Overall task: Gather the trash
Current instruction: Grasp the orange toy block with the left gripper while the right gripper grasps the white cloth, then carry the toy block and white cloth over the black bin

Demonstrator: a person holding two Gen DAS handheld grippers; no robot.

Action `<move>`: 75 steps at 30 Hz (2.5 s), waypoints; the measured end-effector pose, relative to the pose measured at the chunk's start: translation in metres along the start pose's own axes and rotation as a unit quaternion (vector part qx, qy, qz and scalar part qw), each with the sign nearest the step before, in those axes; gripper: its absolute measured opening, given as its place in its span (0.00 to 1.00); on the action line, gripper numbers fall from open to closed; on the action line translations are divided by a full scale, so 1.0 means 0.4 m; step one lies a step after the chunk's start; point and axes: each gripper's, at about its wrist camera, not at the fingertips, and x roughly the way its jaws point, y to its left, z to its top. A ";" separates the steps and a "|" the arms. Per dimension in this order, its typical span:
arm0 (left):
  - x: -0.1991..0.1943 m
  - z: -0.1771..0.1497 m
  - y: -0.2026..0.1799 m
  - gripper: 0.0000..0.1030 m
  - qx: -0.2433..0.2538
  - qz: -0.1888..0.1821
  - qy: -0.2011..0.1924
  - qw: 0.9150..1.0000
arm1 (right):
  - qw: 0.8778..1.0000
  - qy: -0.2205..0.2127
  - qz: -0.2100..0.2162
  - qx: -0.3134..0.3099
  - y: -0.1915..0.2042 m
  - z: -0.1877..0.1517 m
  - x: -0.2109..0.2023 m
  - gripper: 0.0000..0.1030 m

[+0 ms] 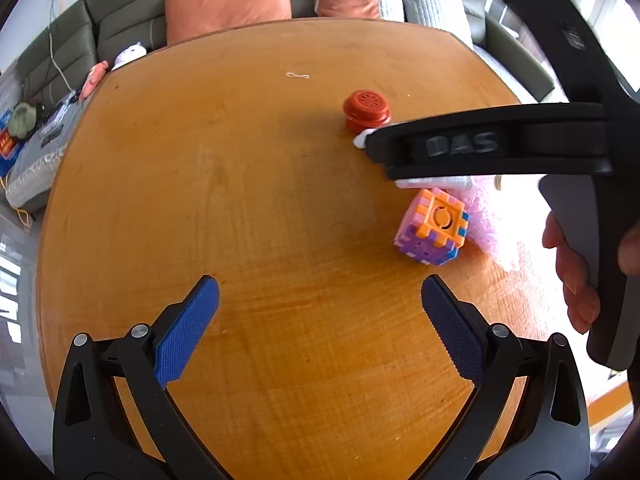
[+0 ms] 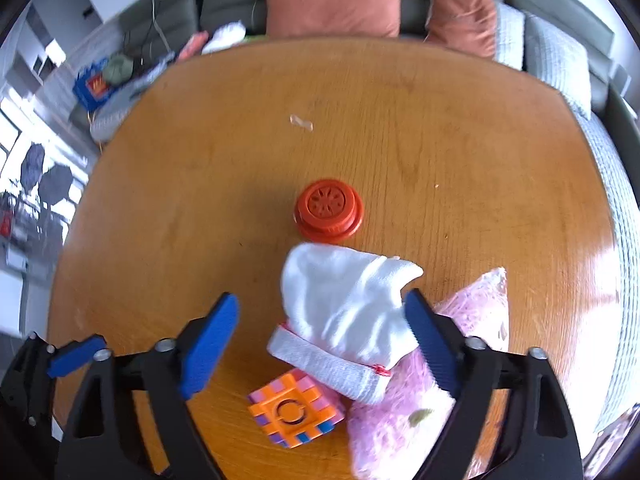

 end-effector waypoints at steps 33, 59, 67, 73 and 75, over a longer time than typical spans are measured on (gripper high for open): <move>0.106 0.047 -0.117 0.39 0.023 -0.052 -0.017 0.998 | 0.993 -0.066 0.070 0.066 -0.127 -0.031 -0.147 0.15; -0.131 -0.129 0.349 0.39 -0.082 -0.029 -0.078 0.993 | 0.991 -0.071 0.110 -0.020 0.405 -0.003 -0.165 0.15; -0.182 -0.221 0.573 0.39 -0.131 0.003 -0.085 0.988 | 0.988 -0.057 0.128 -0.070 0.651 0.014 -0.130 0.15; -0.216 -0.310 0.728 0.39 -0.189 0.022 -0.090 0.978 | 0.980 -0.037 0.158 -0.114 0.834 0.019 -0.099 0.15; -0.233 -0.353 0.783 0.39 -0.212 0.032 -0.092 0.972 | 0.976 -0.030 0.170 -0.131 0.893 0.012 -0.089 0.15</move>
